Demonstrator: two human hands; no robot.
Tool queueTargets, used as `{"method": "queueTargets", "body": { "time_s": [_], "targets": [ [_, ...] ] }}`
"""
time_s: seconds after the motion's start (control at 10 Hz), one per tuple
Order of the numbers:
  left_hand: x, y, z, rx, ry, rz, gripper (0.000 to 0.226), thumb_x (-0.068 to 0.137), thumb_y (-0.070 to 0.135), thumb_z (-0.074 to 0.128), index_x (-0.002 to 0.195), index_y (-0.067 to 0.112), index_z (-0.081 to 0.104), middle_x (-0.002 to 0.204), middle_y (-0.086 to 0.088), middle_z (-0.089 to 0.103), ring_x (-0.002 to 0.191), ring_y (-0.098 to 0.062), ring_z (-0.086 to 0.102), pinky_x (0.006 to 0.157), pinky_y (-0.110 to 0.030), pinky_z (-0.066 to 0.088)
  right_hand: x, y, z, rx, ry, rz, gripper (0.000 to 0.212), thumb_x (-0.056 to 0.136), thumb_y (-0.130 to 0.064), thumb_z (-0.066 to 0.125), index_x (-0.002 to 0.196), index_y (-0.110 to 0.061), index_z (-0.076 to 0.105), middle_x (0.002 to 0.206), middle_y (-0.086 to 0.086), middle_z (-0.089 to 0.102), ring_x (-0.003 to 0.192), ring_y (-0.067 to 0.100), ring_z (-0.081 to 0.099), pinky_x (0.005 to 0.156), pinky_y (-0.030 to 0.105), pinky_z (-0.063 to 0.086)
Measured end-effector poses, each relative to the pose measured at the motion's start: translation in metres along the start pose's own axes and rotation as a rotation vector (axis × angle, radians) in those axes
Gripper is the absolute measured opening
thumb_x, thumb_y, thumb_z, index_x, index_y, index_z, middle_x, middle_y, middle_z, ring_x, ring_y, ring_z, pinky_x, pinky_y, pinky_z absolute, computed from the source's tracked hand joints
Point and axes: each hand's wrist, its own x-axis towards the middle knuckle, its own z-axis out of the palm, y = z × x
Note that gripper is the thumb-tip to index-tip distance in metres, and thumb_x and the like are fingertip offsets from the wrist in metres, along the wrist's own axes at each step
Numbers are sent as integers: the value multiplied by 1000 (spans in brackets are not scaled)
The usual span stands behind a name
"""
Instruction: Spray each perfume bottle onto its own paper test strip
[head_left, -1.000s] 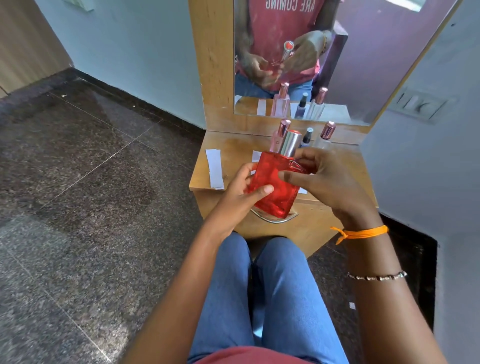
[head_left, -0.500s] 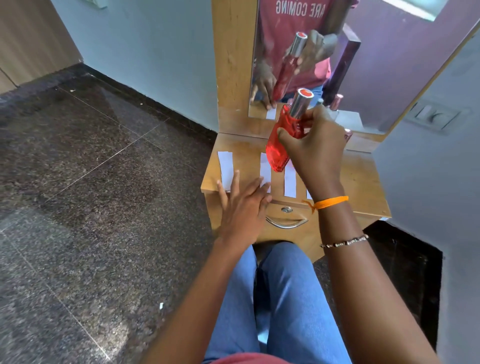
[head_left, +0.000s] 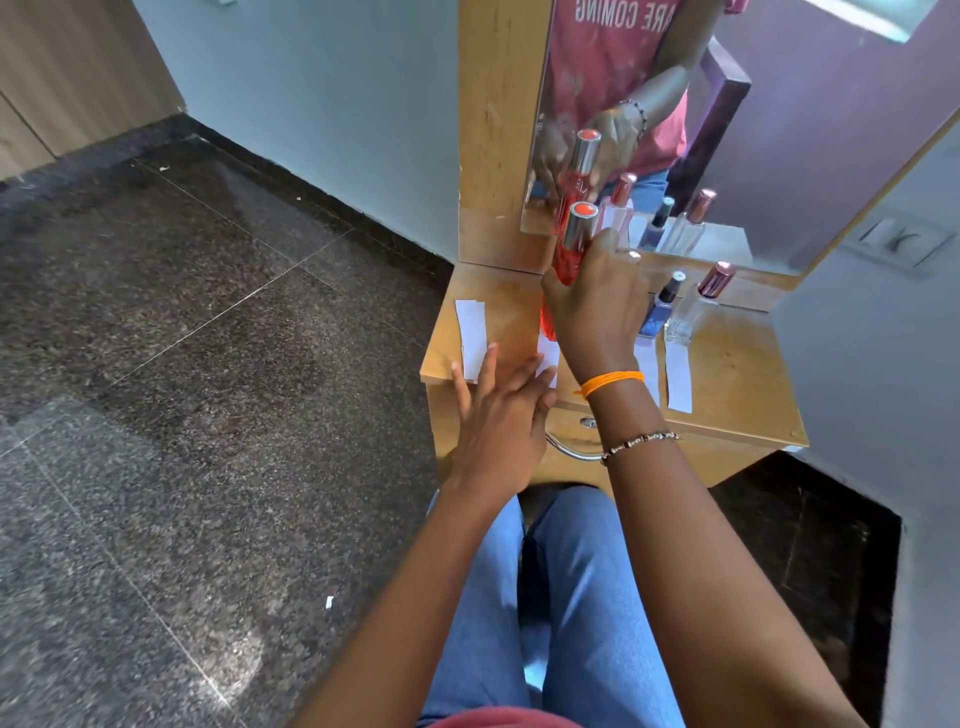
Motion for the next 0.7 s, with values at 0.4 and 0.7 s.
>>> {"method": "queueTargets", "body": {
  "time_s": [0.4,0.7],
  "targets": [
    [-2,-1,2,-2,6,20,38,98,27,36,136,28,43,148,13,38,146,-25,-1,110,-50,-19,-1,2,7,-62,2,14,35,85,-26,64,105,-1,50,98,24,67,89,40,63,64,35,38],
    [-2,-1,1,-27,7,29,39,98,27,37,137,28,42,150,8,36,146,-25,-1,113,-50,-13,-13,2,-12,-25,-43,4,55,85,-34,67,120,1,43,108,21,63,98,38,61,74,39,44]
  ]
}}
